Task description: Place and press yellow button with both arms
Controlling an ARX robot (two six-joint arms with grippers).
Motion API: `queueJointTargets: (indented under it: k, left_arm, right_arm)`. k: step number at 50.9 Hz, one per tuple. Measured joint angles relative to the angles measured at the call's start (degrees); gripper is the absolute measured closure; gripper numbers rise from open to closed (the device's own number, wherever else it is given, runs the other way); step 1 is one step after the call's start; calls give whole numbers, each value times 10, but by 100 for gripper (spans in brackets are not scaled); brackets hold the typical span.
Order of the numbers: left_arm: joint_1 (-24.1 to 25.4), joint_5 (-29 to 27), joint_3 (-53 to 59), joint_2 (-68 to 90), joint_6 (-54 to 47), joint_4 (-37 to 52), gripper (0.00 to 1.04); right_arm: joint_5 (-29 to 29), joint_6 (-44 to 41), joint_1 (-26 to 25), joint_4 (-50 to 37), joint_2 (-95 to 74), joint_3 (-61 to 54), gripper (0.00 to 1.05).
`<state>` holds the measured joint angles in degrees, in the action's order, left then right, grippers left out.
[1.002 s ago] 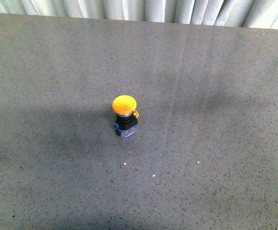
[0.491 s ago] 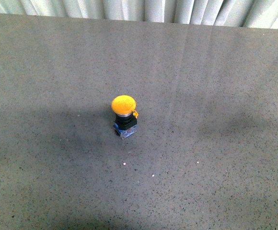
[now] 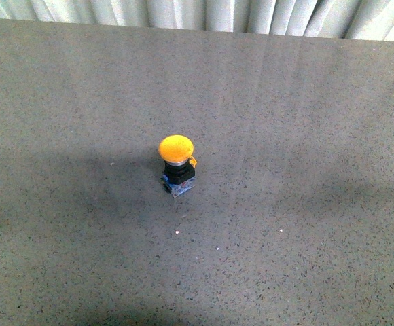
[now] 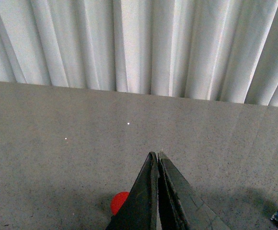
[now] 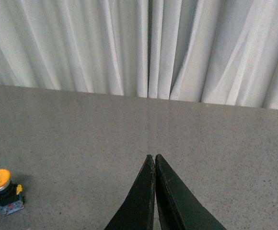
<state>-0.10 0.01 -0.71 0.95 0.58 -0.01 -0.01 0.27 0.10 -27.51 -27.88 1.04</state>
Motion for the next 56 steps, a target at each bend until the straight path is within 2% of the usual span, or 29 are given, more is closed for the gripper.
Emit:
queueJointTargets:
  k: [21,47,51,56]
  left_arm:
    - [0,0,0,0,0,0,103]
    - [0,0,0,0,0,0,103]
    - [0,0,0,0,0,0,103]
    - [0,0,0,0,0,0,103]
  right_arm:
    - [0,0,0,99,104,0,103]
    - [0,0,0,173,177,0,103]
    - [2,0,0,261,246,0,103]
    - [2,-1,0,273,273,0,103]
